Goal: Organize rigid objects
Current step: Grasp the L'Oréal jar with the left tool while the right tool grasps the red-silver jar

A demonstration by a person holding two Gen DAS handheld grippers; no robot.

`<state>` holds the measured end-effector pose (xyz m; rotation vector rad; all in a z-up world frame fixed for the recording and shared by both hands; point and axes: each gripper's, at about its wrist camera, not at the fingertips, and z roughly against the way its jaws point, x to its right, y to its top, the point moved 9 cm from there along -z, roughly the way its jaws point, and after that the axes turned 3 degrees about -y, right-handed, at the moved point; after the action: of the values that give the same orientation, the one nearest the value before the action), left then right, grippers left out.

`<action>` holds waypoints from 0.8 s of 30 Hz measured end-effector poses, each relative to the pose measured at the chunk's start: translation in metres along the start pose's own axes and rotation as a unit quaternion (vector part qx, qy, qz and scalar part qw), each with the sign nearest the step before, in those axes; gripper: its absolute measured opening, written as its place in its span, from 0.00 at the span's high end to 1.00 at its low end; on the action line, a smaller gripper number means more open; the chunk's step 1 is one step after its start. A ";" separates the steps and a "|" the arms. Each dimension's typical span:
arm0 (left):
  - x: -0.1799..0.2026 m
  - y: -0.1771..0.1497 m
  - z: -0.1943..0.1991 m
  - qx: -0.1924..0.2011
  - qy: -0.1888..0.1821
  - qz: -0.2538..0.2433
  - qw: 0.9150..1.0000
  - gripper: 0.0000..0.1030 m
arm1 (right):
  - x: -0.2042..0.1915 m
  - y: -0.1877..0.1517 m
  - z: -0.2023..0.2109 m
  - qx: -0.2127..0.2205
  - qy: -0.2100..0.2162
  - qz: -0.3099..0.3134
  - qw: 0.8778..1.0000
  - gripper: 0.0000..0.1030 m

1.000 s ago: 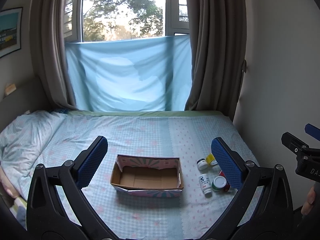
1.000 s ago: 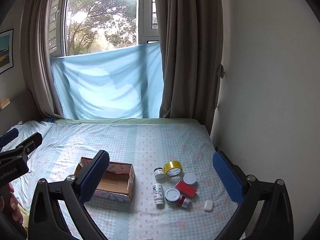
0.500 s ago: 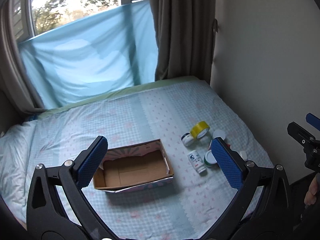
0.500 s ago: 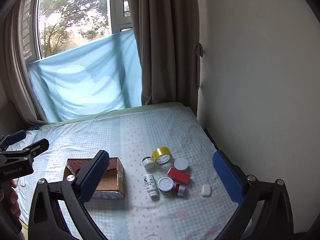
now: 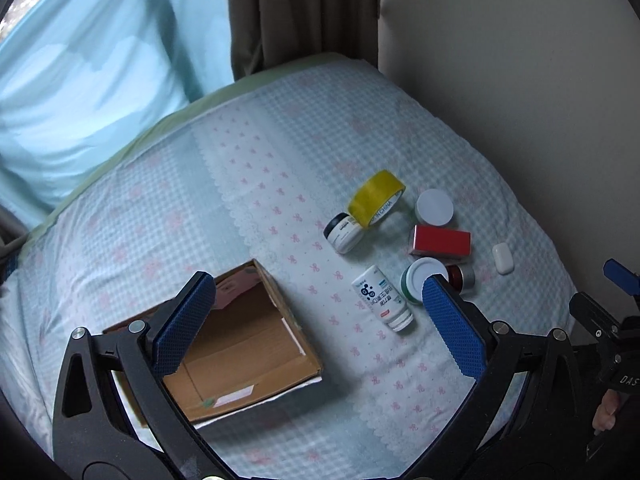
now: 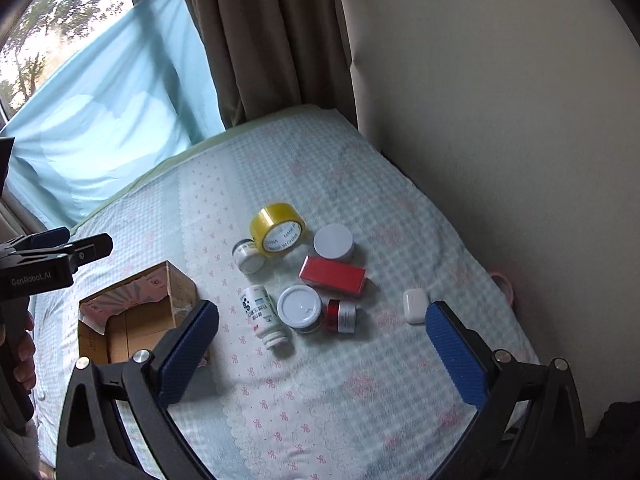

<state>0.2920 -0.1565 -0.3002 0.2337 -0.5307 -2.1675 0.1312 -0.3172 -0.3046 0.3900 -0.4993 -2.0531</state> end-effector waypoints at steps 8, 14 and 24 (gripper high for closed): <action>0.009 0.011 -0.124 -0.087 -0.002 -0.066 0.994 0.00 | 0.023 -0.020 -0.097 -0.072 -0.013 -0.052 0.996 0.00; 0.009 0.006 -0.193 -0.139 0.001 -0.090 0.986 0.00 | 0.033 -0.035 -0.151 -0.115 -0.052 -0.045 0.991 0.00; 0.005 -0.013 -0.264 -0.205 -0.004 -0.095 0.974 0.05 | 0.033 -0.068 -0.219 -0.185 -0.077 -0.023 0.979 0.08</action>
<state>0.3716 -0.2294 -0.5411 0.0499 -0.0574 -2.4071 0.1662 -0.3563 -0.5305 0.0210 -0.1907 -2.1738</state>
